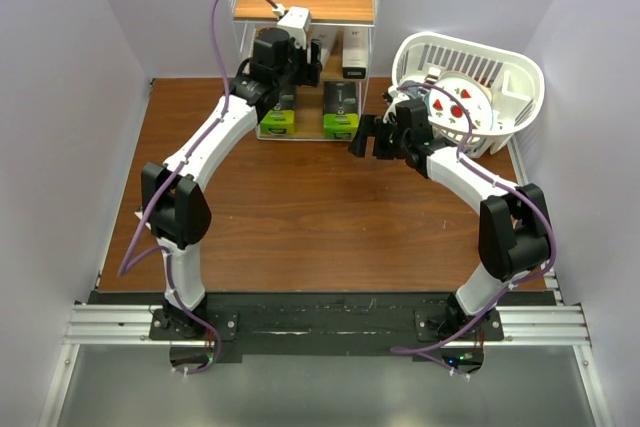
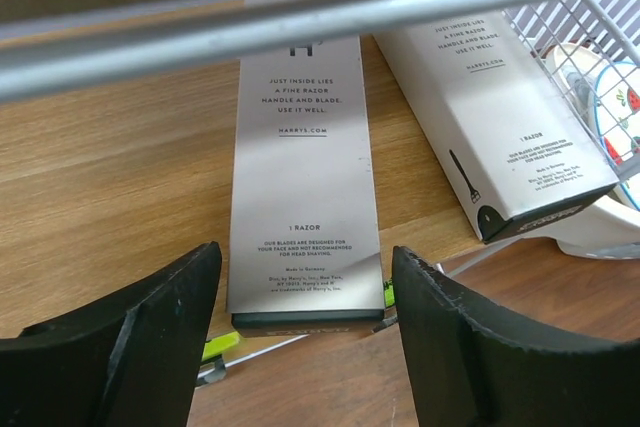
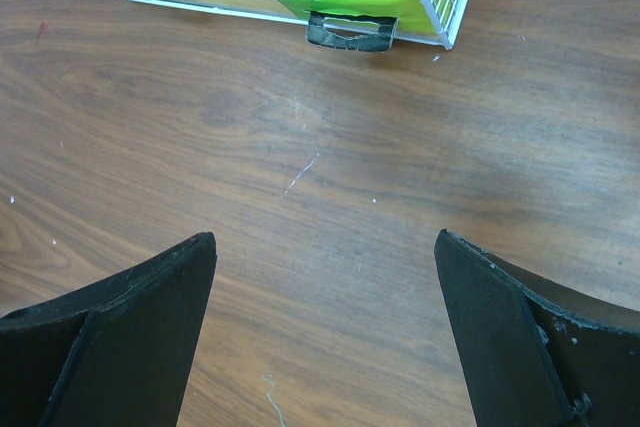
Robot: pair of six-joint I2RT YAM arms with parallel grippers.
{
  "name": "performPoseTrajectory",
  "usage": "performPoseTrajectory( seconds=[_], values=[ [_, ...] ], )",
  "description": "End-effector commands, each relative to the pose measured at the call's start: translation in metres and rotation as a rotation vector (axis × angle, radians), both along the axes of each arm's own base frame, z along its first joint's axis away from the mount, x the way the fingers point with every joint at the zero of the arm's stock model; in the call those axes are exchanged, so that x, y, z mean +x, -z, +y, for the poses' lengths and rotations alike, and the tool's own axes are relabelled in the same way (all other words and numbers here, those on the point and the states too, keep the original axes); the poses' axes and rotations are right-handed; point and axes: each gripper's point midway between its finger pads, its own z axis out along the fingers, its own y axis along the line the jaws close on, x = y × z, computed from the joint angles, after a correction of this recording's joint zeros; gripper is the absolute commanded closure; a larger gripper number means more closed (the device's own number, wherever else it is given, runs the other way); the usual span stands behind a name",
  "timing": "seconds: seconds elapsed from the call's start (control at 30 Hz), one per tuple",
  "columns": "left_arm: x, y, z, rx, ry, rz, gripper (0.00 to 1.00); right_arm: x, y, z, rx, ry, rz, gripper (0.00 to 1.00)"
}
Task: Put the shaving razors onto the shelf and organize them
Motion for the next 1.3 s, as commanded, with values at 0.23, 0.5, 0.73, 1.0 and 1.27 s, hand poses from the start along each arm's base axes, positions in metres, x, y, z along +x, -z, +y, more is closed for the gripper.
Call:
performPoseTrajectory(
  seconds=[0.23,0.5,0.73,1.0,1.27],
  values=[
    [-0.024,-0.056,0.007,-0.006,0.148,-0.148,0.18,0.006,-0.020,-0.006,0.010,0.022,-0.071,0.04],
    [-0.031,-0.054,0.022,0.029,0.246,-0.319,0.16,0.005,-0.018,-0.007,0.006,0.020,-0.068,0.04],
    [-0.030,-0.056,0.013,-0.008,0.293,-0.370,0.16,0.006,-0.016,-0.006,0.000,0.015,-0.065,0.04],
    [-0.023,-0.043,0.000,-0.060,0.317,-0.319,0.00,0.006,-0.015,-0.007,-0.006,0.015,-0.065,0.04],
    [-0.004,-0.028,0.004,-0.019,0.190,-0.307,0.02,0.009,-0.014,-0.006,-0.007,0.016,-0.063,0.04]
  ],
)
